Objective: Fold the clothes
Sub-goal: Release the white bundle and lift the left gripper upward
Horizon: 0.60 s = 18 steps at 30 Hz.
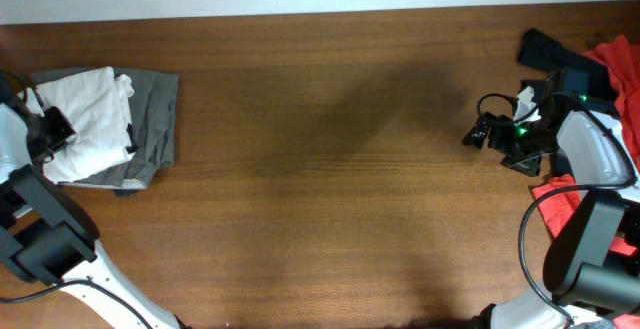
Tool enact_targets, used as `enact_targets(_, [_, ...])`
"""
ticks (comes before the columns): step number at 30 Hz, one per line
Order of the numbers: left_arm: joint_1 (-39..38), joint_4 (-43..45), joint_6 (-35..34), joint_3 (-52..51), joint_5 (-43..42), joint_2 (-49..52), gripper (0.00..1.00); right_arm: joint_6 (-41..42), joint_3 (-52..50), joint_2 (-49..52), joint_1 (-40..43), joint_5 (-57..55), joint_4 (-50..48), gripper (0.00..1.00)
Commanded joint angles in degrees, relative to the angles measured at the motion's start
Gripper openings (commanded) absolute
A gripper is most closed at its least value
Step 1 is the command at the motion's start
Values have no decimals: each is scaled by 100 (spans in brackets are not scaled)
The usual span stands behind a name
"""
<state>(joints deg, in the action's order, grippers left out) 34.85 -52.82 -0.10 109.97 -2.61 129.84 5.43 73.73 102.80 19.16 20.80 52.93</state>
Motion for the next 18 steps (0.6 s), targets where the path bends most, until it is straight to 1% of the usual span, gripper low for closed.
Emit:
enact_targets(1, [9, -153, -59, 428, -439, -525, 0, -2, 90, -85, 15, -52, 2, 99])
enact_targets(3, [-50, -271, -85, 597, -560, -828, 0, -2, 87, -85, 15, -52, 2, 99])
enact_targets(6, [-203, -345, -334, 693, -560, -1360, 0, -2, 90, -85, 15, -52, 2, 99])
enact_targets(11, [-658, -490, -638, 693, -560, -2116, 1, -2, 87, -87, 15, -52, 2, 99])
enact_targets(15, [-1217, -634, -636, 693, -557, -2391, 9, -2, 90, -85, 15, -52, 4, 99])
enact_targets(18, [-1606, -647, -632, 691, -553, -2400, 11, -2, 90, -85, 15, -52, 2, 99])
